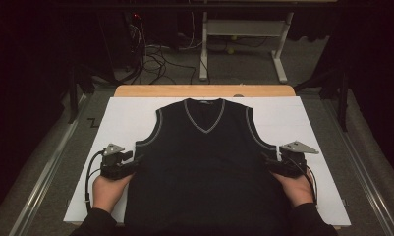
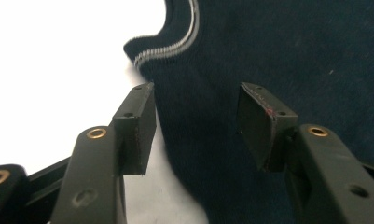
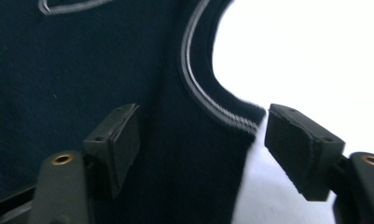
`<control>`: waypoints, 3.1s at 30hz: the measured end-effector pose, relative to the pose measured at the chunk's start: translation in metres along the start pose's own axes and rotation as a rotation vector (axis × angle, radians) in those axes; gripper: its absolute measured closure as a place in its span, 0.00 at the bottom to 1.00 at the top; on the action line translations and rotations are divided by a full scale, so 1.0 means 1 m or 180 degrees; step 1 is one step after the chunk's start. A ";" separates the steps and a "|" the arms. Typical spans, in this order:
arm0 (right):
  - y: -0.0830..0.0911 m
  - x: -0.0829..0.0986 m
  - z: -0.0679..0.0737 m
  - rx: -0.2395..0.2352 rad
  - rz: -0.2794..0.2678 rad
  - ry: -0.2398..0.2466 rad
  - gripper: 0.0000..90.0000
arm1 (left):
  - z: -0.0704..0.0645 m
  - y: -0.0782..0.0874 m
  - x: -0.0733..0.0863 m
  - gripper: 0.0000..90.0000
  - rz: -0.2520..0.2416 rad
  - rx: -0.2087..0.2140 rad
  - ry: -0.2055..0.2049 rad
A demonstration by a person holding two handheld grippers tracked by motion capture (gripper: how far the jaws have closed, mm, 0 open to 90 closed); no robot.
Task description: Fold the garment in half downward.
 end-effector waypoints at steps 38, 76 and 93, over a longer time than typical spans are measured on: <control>0.040 0.010 0.003 -0.0102 -0.0148 0.0229 0.95 | -0.014 0.039 0.005 0.89 -0.0257 0.0305 -0.0261; 0.112 0.080 0.022 -0.0353 0.0022 0.0440 0.92 | -0.038 0.082 0.082 0.87 0.0265 0.0641 -0.0587; 0.097 0.060 0.007 -0.0254 -0.0368 0.0170 0.30 | -0.017 0.072 0.055 0.20 -0.0270 0.0336 -0.0392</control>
Point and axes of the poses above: each handheld gripper's, and its own axes: y roughly backward along the jaws, x roughly out of its underside, z roughly to its left, the point moved 9 cm from there along -y, roughly forward along the jaws
